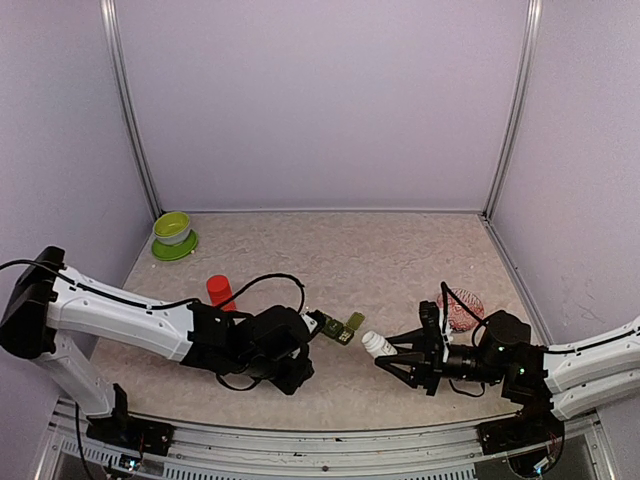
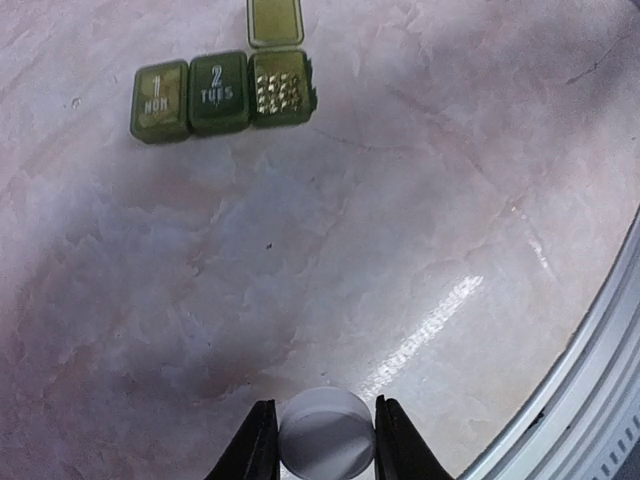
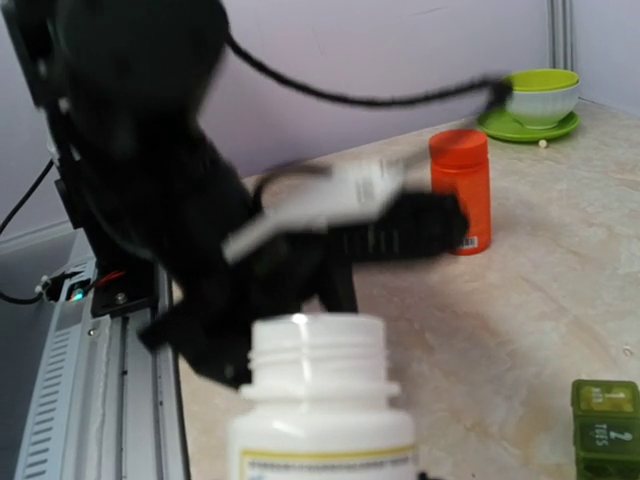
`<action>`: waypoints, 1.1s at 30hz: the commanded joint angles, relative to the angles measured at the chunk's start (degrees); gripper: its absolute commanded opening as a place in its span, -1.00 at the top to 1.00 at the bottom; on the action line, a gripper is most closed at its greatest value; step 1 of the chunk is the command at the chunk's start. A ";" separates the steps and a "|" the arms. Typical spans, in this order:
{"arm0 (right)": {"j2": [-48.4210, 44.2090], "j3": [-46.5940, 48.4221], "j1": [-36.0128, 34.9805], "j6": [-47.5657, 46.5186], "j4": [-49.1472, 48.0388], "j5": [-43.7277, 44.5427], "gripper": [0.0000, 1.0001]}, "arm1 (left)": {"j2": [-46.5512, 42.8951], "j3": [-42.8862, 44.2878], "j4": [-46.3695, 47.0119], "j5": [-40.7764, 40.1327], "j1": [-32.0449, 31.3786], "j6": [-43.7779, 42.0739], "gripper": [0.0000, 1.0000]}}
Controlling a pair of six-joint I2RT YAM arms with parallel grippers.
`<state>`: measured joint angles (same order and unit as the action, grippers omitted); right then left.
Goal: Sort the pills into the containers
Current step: Pick up the lid of the pill bottle from the center of the board, then close the lid of the pill bottle.
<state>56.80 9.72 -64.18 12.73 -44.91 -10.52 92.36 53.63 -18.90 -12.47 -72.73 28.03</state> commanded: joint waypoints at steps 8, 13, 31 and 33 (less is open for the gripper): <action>5.57 2.16 0.13 -1.68 -3.34 -4.29 0.56 | -13.47 -3.12 14.62 5.49 1.54 -0.45 0.41; 8.47 4.16 -0.94 -2.69 -4.39 -4.55 0.57 | -17.02 -4.70 20.74 10.91 2.40 0.50 0.39; 9.87 9.67 -4.89 -7.81 -0.32 0.25 0.56 | -16.37 -5.96 30.56 25.21 2.79 4.10 0.37; 9.47 9.58 -4.99 -7.96 -0.27 0.64 0.56 | -16.18 -5.86 30.58 25.87 2.77 4.05 0.37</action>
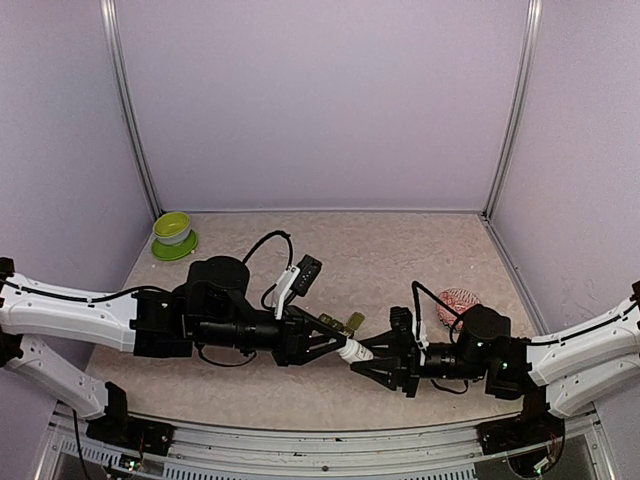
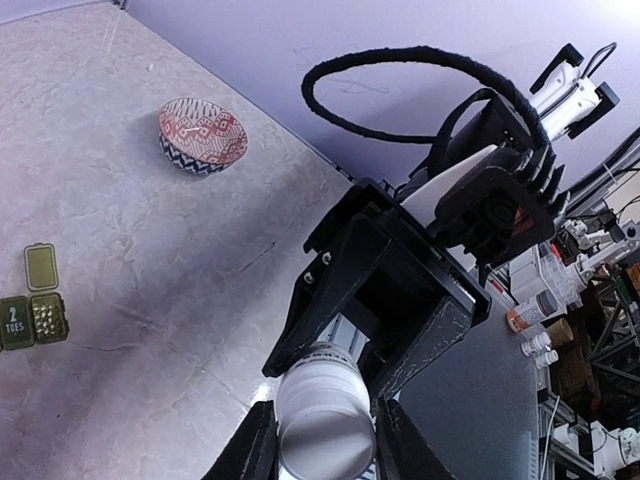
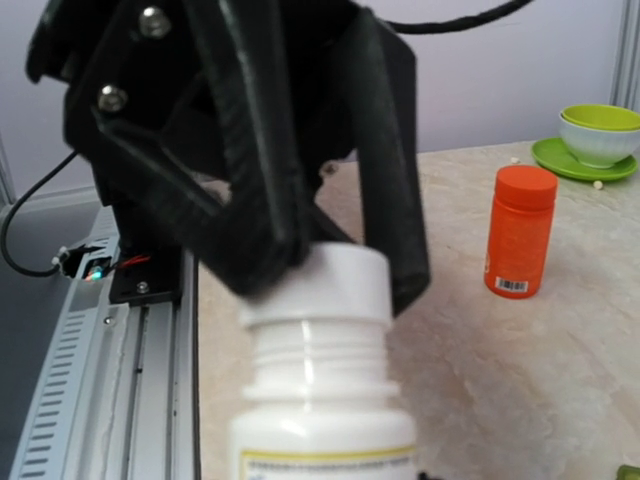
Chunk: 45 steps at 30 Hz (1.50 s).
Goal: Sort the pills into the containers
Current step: Close the lid of the pill bottle.
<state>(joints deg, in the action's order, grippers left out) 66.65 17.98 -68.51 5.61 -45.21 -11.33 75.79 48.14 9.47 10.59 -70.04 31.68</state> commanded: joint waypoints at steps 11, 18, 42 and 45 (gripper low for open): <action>-1.93 1.40 -1.26 -2.49 -0.21 1.42 0.57 | 2.43 0.02 0.34 2.61 1.01 2.80 0.37; -1.81 1.89 -2.15 -4.61 2.09 4.63 0.58 | 4.83 1.26 -0.92 4.79 1.77 3.19 0.38; -4.73 0.11 -2.86 -1.65 1.91 6.00 0.59 | 2.74 -0.07 0.44 5.66 2.49 0.04 -0.52; -4.74 0.12 -2.86 -0.38 2.12 7.20 0.60 | 0.69 -0.81 1.50 3.70 2.45 -0.12 -0.97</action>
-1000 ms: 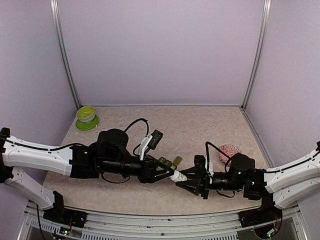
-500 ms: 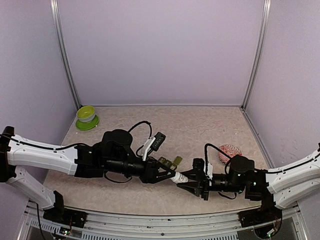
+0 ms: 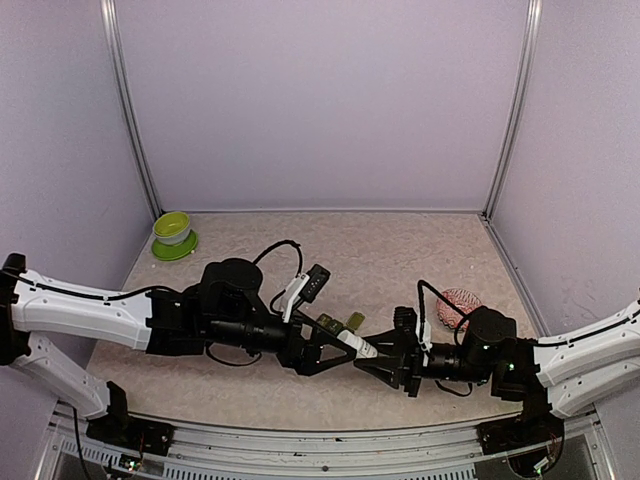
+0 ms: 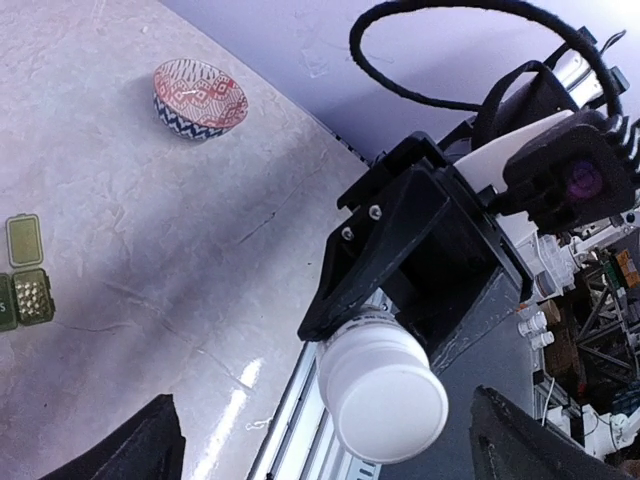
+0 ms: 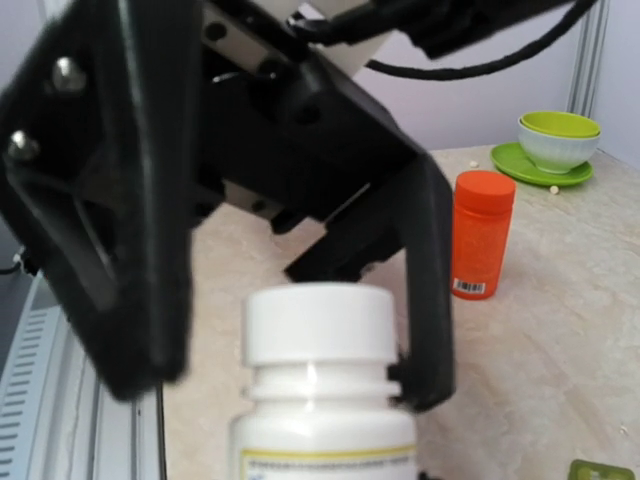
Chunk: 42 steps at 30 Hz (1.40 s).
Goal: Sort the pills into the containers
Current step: Close the lid of the pill bottle, then screw the lid of the pill bottle onto the pill bottle.
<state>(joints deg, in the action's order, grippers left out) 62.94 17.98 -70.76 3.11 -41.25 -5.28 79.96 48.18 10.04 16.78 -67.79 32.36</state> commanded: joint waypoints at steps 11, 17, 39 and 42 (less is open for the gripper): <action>2.53 3.12 -1.60 6.77 -1.85 7.65 0.58 | -7.61 -5.46 13.64 -6.55 -2.03 1.74 -0.98; 4.03 4.13 -2.33 6.34 -3.01 7.57 0.57 | -4.47 -2.84 11.99 -7.93 -3.46 1.04 -0.98; 7.44 6.22 -3.02 6.76 -0.98 9.72 0.58 | -4.21 -2.68 14.07 -8.26 -4.21 1.03 -0.98; 8.66 6.69 -3.30 6.63 -1.09 9.46 0.58 | -4.30 -2.57 14.20 -8.28 -4.32 0.90 -0.98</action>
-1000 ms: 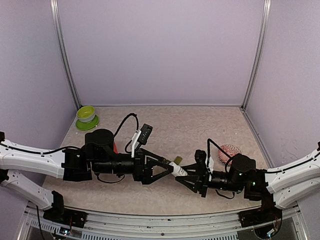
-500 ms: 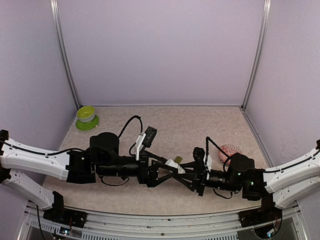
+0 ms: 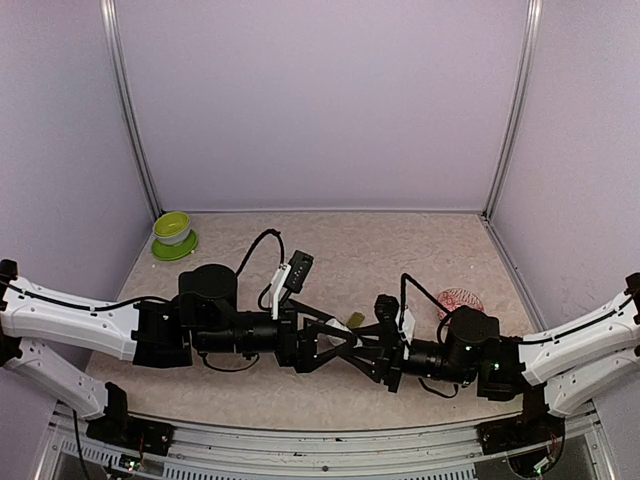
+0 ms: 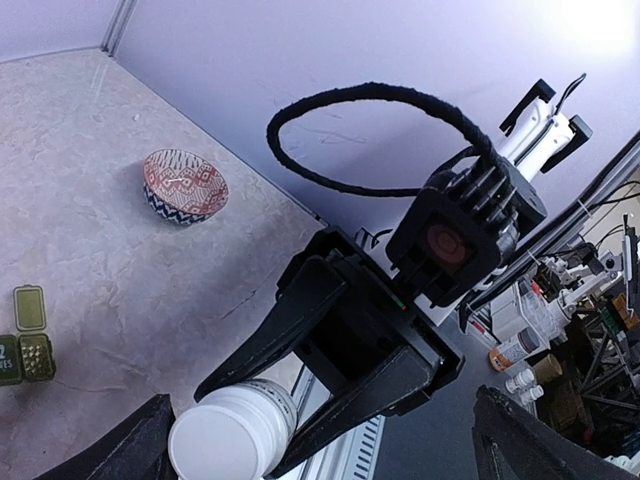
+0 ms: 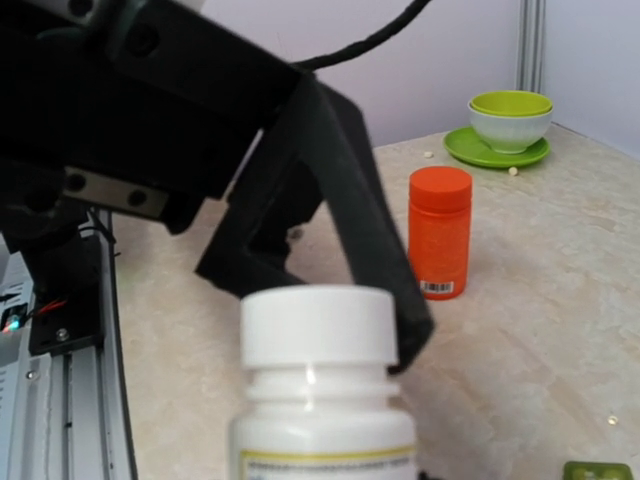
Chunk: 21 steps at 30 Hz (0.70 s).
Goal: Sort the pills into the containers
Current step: Screw the lid of the pill bottle onto the pill bottle.
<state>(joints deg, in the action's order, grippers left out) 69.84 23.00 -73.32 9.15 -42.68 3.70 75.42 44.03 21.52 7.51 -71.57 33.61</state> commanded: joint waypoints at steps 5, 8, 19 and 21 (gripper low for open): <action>3.54 2.53 -1.25 0.43 -0.44 0.43 0.58 | 0.54 1.74 3.22 1.73 -0.58 -0.18 -0.98; 4.35 2.92 -1.46 0.43 -1.01 -1.06 0.58 | 0.83 1.68 3.71 2.41 -0.59 0.04 -0.98; 3.64 2.88 -1.74 0.04 -1.33 -1.86 0.58 | -2.53 0.20 2.90 -2.36 -0.52 -0.27 -0.98; 1.19 2.35 -1.74 -0.20 -0.11 -0.30 0.58 | -3.02 -0.05 2.08 -2.99 -0.46 -0.22 -0.98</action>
<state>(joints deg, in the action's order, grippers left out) 74.63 25.45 -74.59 9.08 -43.22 1.28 75.16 44.07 22.46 6.50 -71.57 33.61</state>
